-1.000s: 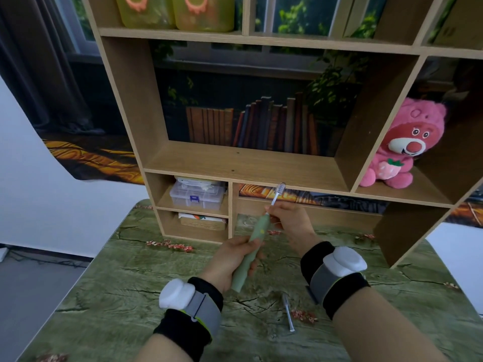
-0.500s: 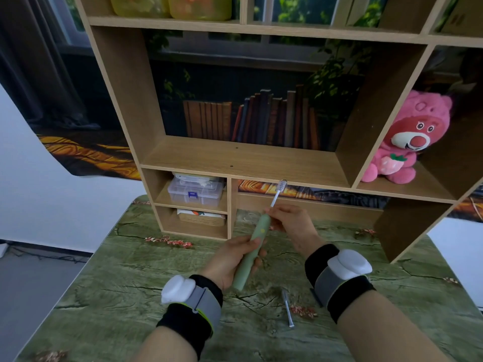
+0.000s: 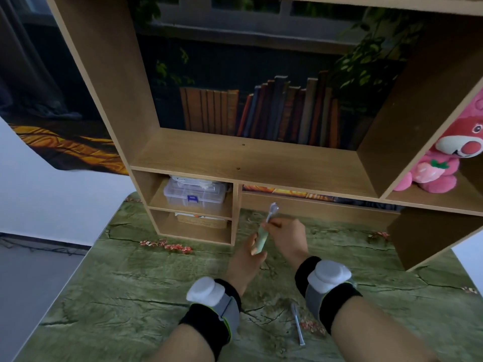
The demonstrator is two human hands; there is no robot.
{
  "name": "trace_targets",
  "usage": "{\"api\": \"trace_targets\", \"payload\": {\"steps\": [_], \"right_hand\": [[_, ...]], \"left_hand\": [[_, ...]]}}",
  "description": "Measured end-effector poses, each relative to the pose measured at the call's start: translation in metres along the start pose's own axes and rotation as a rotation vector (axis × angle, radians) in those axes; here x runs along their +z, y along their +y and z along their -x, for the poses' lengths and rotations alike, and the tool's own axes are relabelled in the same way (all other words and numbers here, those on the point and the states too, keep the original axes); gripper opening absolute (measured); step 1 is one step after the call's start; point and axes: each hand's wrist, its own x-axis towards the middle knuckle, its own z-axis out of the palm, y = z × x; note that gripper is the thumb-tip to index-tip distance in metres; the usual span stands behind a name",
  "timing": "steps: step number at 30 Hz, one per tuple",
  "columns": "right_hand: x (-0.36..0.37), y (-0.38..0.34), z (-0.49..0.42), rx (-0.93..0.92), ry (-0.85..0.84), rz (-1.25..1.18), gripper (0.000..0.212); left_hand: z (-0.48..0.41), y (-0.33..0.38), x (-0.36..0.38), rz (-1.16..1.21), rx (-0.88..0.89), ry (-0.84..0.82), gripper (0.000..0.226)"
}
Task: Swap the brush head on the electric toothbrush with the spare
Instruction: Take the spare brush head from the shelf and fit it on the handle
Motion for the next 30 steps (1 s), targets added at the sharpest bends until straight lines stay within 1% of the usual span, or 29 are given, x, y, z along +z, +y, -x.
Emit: {"api": "trace_targets", "payload": {"steps": [3,6,15,19,25,30], "right_hand": [[0.012,-0.004,-0.009,-0.033,-0.007,0.062,0.033],[0.029,0.000,-0.025,-0.037,-0.034,0.103,0.040],[0.050,0.002,-0.042,-0.068,-0.051,0.140,0.021],[0.055,0.003,-0.045,-0.082,-0.058,0.147,0.023],[0.056,0.007,-0.047,-0.063,-0.052,0.137,0.023],[0.058,0.007,-0.049,-0.046,-0.071,0.161,0.021]], "left_hand": [[-0.009,0.005,-0.007,0.016,0.004,-0.012,0.066],[-0.022,0.000,-0.017,0.061,-0.039,-0.015,0.069],[-0.037,-0.004,-0.032,0.112,-0.089,-0.044,0.068],[-0.039,-0.005,-0.032,0.111,-0.099,-0.003,0.068],[-0.041,-0.007,-0.032,0.141,-0.101,-0.026,0.064],[-0.040,-0.004,-0.033,0.183,-0.103,-0.036,0.065]]}}
